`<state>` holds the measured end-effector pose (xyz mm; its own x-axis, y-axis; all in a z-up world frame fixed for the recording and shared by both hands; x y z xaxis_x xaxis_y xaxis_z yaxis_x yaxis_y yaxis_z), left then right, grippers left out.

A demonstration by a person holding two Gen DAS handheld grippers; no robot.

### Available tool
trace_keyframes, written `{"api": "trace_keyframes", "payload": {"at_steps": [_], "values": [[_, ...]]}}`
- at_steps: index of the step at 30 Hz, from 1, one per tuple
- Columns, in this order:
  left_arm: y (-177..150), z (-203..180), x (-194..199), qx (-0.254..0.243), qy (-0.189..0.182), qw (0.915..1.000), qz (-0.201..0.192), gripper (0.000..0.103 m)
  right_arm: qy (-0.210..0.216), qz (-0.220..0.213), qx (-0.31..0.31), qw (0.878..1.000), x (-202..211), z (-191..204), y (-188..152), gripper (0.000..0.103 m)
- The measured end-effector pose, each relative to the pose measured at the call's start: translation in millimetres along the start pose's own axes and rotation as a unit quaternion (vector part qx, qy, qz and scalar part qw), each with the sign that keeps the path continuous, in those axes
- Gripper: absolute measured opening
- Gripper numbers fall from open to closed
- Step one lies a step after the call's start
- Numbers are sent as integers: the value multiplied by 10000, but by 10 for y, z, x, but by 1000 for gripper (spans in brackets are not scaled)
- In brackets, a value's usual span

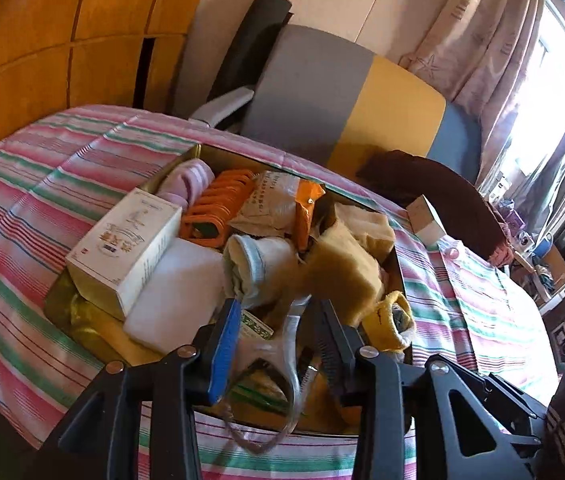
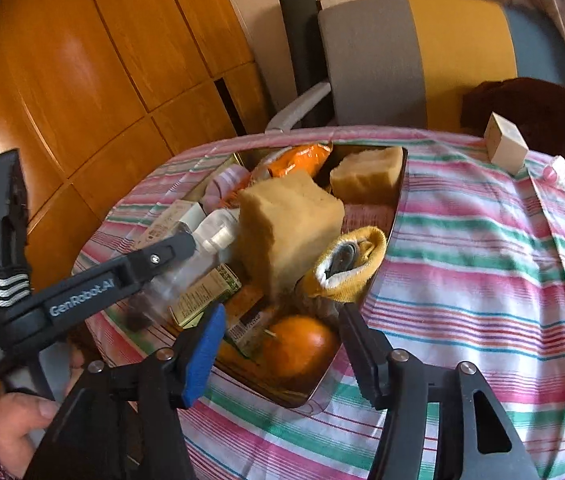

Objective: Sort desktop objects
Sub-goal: 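Open both tools to drop the tongs and orange into the tray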

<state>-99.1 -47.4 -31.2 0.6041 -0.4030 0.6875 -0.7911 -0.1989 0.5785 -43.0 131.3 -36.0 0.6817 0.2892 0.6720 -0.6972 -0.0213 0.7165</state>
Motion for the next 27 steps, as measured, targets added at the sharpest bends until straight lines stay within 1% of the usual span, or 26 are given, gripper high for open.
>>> {"api": "trace_keyframes", "payload": {"at_steps": [3,6,8,9,11,16,17,19,21,24,27], "values": [[28,41,18,131,-8,9999,21,42,16,-56,-42,10000,27,-19,-7,60],[60,145,120,329,-22,9992,-204,42,21,-74,-90,9999,46,-44,-13,60],[69,241,199,449,94,9982,-383,42,24,-59,-65,10000,51,-63,-13,60],[68,281,225,478,190,9977,-434,40,35,-32,-28,10000,47,-66,-15,58],[69,345,242,452,392,9971,-461,40,9,-6,51,10000,46,-68,-20,53],[27,391,157,256,590,9975,-305,36,-108,50,99,9999,-3,-175,42,41],[13,389,125,230,594,9977,-250,36,-164,82,161,9997,-30,-191,67,38],[-32,370,68,184,598,9979,-150,36,-325,204,295,9988,-112,-221,117,35],[-77,339,6,141,575,9982,-57,36,-379,319,337,9982,-207,-258,158,29],[-145,294,-89,105,483,9987,102,36,-383,451,574,9966,-338,-222,217,24],[-172,233,-195,111,368,9990,222,35,-332,691,698,9946,-545,-208,311,23]]}}
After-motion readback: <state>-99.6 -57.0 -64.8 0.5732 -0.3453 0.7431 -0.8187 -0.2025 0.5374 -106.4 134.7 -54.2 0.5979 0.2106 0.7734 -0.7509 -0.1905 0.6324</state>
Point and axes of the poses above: each gripper's, at about its wrist camera, not at the fingertips, and x roughly against the way its jaws point, z to its left, y to its top, the point moved 1 cm from there along -x, roughly the way its jaws point, and after that the axes turned 9 degrees about x, right-handed, at the moved point
